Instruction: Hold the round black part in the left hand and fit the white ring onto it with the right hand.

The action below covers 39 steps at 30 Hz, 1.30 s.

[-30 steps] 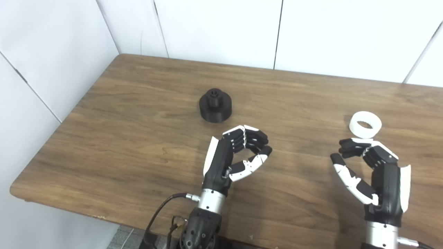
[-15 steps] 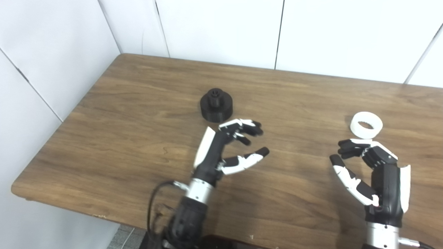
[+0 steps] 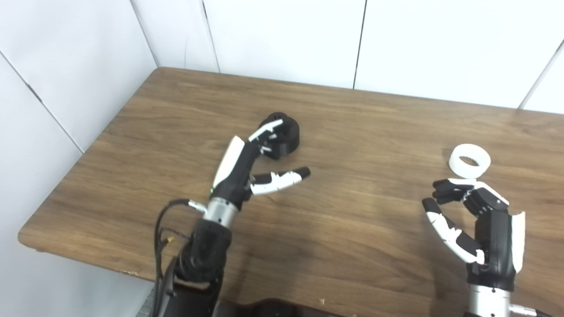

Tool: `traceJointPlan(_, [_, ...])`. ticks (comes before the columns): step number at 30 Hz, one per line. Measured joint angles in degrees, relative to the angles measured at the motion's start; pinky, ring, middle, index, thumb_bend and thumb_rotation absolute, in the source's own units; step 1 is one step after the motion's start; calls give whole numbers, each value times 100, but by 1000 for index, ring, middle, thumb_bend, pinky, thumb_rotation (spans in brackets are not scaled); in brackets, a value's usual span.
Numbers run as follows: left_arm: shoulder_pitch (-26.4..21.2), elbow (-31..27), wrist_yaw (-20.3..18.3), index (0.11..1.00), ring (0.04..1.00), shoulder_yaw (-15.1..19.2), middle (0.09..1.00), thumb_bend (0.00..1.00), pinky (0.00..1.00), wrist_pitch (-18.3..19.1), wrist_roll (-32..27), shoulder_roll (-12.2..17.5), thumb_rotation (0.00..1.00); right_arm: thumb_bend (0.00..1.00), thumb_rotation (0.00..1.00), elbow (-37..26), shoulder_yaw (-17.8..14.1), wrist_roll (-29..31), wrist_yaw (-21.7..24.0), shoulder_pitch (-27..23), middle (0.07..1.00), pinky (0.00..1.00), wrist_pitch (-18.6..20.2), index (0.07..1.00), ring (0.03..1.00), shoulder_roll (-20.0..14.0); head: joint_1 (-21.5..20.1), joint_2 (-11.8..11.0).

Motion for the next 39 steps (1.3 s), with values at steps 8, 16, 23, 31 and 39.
traceJointPlan(8, [-293,395,234,882,903,15,915,730,798,-3,746,375,345,493,162,0,0,-1,11,0,561,434,-4,493,508,-1,-9,9])
traceJointPlan(16, [-788,669,351,888,923,36,930,755,820,39,1238,631,353,493,163,0,-3,0,16,2,561,433,-4,493,510,0,0,0])
traceJointPlan(23, [-1110,1208,390,884,943,11,941,840,831,434,1843,763,381,493,163,0,-3,2,19,1,561,434,-7,493,510,-1,-70,-18])
traceJointPlan(31, [-1388,1983,535,907,999,-249,997,949,980,723,2218,776,498,493,162,-1,-15,104,73,5,567,440,-14,493,516,-3,-53,-35])
traceJointPlan(39, [-1717,2403,54,919,1000,-584,1000,992,1000,1377,2424,937,565,491,161,0,-18,97,83,8,566,443,-50,493,515,-4,-70,-9])
